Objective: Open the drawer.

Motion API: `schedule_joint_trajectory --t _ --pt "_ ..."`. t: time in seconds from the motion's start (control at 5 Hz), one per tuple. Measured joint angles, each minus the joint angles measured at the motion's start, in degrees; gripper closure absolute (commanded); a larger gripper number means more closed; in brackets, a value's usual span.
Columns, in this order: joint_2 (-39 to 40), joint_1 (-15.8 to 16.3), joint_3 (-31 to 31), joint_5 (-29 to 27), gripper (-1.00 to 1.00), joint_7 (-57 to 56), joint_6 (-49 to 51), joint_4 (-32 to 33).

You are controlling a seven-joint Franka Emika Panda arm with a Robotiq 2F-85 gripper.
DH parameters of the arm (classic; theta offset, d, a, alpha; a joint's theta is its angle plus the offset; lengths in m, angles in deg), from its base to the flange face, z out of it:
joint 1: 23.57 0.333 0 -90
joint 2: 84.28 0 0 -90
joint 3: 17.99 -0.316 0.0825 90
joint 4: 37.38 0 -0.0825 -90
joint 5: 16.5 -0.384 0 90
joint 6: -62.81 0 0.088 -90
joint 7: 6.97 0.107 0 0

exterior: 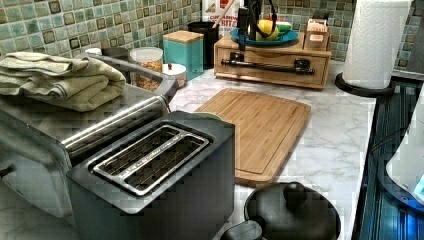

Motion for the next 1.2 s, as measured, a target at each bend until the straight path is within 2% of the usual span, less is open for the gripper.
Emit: schedule_joint_trajectory --t 1.2 --pt "2.2 0.2 0.2 5.9 -1.0 2.7 -5.7 5.4"
